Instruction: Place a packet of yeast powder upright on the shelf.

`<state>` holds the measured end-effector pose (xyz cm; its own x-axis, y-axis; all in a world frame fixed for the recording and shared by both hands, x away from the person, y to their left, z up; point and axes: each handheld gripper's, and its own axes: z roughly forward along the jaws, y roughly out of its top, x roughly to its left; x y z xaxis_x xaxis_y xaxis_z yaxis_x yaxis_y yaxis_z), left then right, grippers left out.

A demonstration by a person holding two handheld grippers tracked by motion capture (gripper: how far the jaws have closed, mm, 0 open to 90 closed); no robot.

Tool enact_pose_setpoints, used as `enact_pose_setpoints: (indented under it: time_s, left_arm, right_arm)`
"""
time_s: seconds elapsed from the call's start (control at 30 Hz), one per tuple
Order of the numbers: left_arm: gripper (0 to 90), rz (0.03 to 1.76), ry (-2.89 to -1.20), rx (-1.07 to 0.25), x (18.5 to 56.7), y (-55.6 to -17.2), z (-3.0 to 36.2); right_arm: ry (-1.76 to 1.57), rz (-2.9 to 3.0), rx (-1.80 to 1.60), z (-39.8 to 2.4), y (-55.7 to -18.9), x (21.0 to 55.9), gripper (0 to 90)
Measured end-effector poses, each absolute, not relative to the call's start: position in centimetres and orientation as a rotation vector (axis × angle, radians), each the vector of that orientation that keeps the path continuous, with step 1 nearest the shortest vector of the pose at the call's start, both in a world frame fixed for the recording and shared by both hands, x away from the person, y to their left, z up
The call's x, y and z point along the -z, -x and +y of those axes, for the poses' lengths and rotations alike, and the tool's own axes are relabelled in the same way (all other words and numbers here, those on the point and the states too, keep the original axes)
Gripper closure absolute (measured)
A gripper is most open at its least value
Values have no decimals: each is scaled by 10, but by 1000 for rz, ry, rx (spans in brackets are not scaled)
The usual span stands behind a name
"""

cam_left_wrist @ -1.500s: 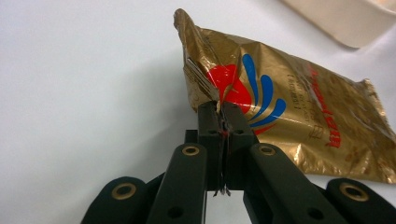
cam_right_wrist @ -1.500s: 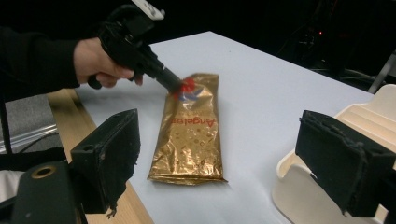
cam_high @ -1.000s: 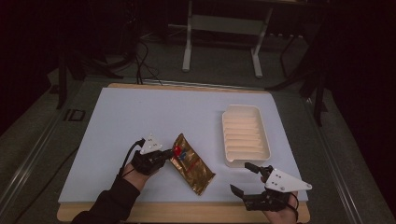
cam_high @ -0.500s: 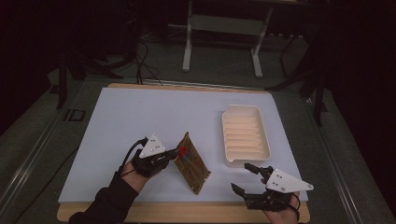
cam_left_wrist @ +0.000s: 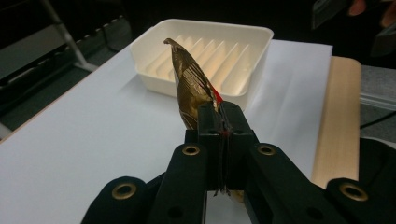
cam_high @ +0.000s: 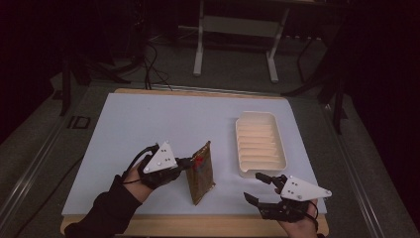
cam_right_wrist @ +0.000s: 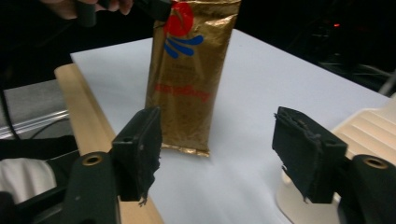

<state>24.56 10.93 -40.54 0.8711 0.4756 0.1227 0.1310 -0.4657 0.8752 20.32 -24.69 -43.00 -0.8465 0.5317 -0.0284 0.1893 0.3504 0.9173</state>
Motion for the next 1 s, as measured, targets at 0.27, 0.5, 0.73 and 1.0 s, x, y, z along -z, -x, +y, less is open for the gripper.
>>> enact_pose_setpoints:
  time_s: [0.27, 0.5, 0.73, 1.0]
  left_arm:
    - [891, 361, -2054, -465, 389, -240, 108]
    - [890, 264, -2043, -472, 380, -237, 108]
    - [889, 156, -2037, -465, 371, -234, 105]
    - [889, 91, -2013, -454, 372, -230, 101]
  right_arm:
    - [-638, 2294, -1492, -246, -209, 411, 431]
    - [-603, 2266, -1529, -246, -217, 393, 488]
    - [-528, 2355, -1527, -237, -226, 382, 374]
    - [-497, 2492, -1470, -212, -241, 385, 249]
